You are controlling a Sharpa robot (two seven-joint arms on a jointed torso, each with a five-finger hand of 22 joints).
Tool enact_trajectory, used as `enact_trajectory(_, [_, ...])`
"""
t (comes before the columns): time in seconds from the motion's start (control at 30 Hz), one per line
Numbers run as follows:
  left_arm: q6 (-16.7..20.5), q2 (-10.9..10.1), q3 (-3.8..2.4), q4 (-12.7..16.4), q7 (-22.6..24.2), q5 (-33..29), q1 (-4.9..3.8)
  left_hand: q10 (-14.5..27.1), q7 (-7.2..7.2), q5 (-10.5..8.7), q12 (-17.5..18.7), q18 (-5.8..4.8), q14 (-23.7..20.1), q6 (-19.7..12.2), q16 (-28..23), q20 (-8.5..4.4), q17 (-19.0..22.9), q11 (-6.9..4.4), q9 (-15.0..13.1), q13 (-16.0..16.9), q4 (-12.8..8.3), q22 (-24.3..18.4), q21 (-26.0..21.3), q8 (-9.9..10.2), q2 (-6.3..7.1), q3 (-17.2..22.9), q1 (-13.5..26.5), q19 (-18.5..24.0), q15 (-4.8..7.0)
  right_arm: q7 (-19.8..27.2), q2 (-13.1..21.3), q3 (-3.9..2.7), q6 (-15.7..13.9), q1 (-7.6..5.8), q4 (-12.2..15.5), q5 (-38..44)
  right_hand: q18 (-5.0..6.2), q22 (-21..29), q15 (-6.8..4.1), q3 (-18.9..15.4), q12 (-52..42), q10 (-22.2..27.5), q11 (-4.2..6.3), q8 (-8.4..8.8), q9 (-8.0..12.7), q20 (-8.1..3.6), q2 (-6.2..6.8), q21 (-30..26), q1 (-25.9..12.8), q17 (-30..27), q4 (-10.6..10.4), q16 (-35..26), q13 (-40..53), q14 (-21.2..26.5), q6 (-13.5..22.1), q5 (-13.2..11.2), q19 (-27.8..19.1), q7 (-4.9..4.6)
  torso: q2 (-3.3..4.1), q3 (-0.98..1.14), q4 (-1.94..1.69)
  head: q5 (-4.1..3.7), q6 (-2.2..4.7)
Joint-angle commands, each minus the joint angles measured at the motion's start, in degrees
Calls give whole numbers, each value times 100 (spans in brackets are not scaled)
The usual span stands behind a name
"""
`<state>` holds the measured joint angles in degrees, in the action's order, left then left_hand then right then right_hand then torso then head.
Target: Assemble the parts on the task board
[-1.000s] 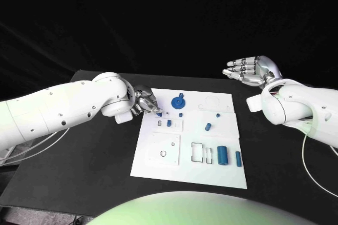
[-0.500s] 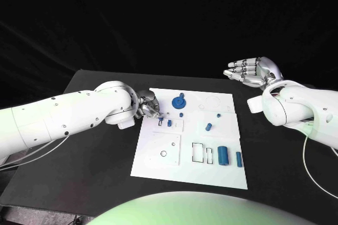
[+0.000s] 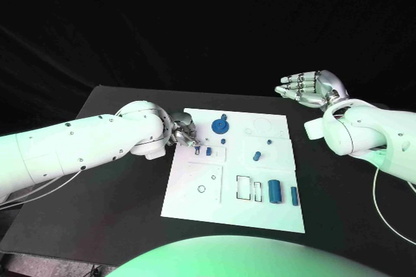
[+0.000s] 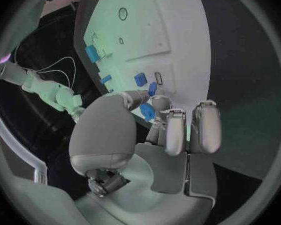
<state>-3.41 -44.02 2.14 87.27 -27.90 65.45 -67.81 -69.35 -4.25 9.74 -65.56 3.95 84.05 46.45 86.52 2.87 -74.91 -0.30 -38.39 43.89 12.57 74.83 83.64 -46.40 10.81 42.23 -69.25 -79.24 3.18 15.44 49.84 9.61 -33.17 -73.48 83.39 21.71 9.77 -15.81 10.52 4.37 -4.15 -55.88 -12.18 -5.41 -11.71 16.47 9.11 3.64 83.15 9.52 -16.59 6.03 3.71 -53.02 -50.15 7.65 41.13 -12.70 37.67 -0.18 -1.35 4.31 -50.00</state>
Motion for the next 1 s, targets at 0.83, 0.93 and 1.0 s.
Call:
enact_trajectory(0.83, [-374, 25, 61, 2, -74, 205, 36, -58, 7, 66, -35, -48, 413, 54, 19, -2, -847, 1, 2, 15, -1092, 17, 26, -19, 45, 1135, 42, -53, 45, 71, 0, -2, 67, 14, 7, 4, 23, 25, -7, -21, 29, -46, -14, 19, 10, 10, -62, 17, 5, -20, 14, -32, -6, -59, -51, 4, 39, -291, -3, 3, 0, 22, 0])
enact_trajectory(0.93, [-378, 22, 65, 16, -73, 171, 39, -58, 7, 66, -35, -48, 413, 54, 19, -2, -847, 1, 2, 15, -1092, 17, 26, -19, 45, 1135, 42, -53, 45, 72, -1, -2, 68, 14, 4, 4, 23, 25, -7, -21, 29, -46, -14, 19, 10, 10, -62, 17, 5, -20, 14, -32, -6, -59, -51, 4, 39, -291, -4, 1, 5, 23, 0])
enact_trajectory(1.0, [-383, 23, 66, 21, -73, 156, 40, -58, 7, 66, -35, -48, 413, 54, 19, -2, -847, 1, 2, 15, -1092, 17, 26, -19, 45, 1135, 42, -53, 45, 72, -2, -2, 69, 15, 2, 4, 23, 25, -7, -21, 29, -46, -14, 19, 10, 10, -62, 17, 5, -20, 14, -32, -6, -59, -51, 4, 39, -291, -5, 0, 5, 23, 0])
